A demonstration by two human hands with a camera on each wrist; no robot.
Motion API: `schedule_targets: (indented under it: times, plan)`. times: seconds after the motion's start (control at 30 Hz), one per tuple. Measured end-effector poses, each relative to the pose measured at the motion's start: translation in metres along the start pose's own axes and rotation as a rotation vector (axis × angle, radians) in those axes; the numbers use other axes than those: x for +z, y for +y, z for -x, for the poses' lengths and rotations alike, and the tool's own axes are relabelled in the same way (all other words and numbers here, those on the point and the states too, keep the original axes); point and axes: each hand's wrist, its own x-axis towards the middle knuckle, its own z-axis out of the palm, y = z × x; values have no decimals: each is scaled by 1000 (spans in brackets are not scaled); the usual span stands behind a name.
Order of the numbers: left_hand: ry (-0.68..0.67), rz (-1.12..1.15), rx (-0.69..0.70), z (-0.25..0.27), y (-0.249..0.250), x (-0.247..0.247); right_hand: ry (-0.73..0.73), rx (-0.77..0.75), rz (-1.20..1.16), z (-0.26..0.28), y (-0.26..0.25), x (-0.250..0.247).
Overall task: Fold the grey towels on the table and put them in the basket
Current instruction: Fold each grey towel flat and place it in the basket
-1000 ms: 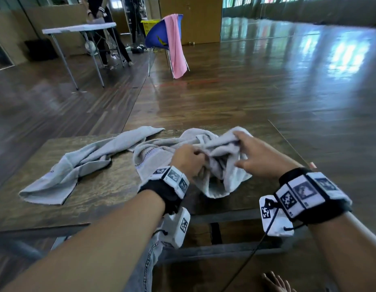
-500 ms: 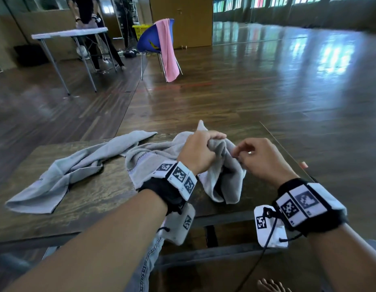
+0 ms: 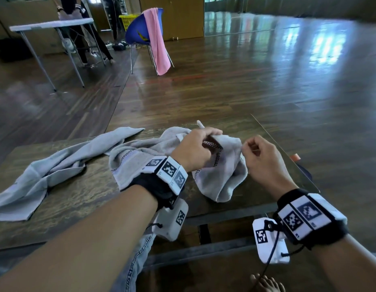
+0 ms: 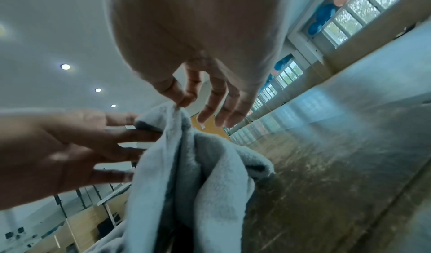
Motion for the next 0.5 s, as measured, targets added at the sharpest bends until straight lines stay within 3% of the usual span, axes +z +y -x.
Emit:
schedule_targets:
  times: [0.1,0.2,0.33,0.4,0.5]
  plan:
    - [70,-178,33,-11,-16,6,29,79,-100,-11,3,6]
    - [1,-294,-63,-24,-33,14,10,144,-88,-17,3,11]
    - [-132,-462,-71,-40,-59,22,-265,271,-143,-10,-2,25]
    - [-219,-553,-110,-42,-74,25,-411,200,12,0,-3,37]
    - [-213,-598,-195,-37,-85,21,-470,-14,341,12,-7,56]
